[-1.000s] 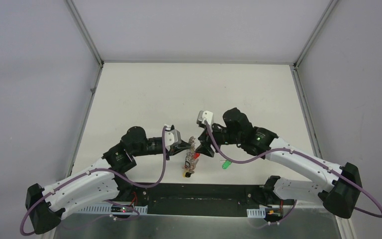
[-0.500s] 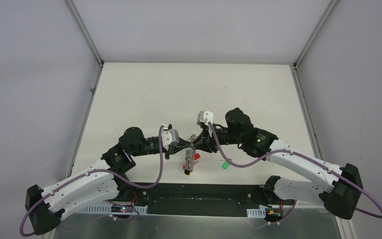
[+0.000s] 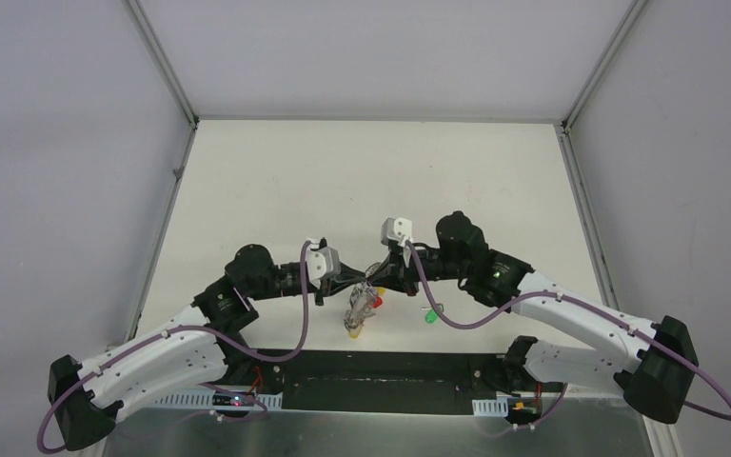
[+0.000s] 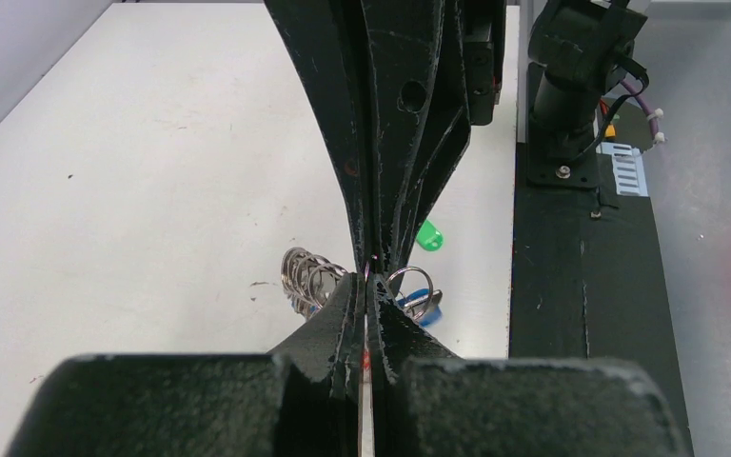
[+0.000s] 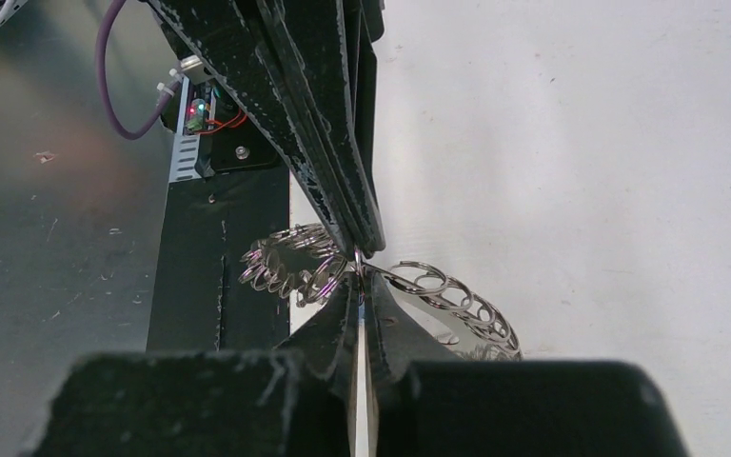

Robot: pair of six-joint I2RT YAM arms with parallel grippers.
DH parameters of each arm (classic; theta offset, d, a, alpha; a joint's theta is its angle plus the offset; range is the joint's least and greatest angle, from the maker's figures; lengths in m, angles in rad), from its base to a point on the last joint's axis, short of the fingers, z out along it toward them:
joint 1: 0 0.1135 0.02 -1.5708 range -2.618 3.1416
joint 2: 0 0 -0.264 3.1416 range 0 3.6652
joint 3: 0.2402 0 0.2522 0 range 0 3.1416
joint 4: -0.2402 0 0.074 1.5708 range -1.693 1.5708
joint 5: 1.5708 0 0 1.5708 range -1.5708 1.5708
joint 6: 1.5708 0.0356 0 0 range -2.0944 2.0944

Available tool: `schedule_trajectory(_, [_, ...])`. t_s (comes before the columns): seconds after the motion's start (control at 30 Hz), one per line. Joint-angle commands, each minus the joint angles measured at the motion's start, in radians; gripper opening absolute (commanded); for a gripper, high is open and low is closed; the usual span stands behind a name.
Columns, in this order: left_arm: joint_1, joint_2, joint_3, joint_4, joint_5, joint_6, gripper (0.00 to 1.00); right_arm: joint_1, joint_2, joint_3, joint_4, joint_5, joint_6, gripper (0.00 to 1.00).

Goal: Put the keys on the keyring

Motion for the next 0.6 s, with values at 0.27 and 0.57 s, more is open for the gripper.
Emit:
schedule_trajectory(0.27, [-0.004,-0.062,0.034,-0.05,-0.062,0.035,0.43,0.002,0.034,0.173,-0.348,0.042,-0.124,0.0])
schedule_trajectory(0.57, [-0.005,-0.003,0.056,-0.085,-0.059,0.029,0.45,0.001,0.164,0.408,-0.757,0.103,-0.194,0.0])
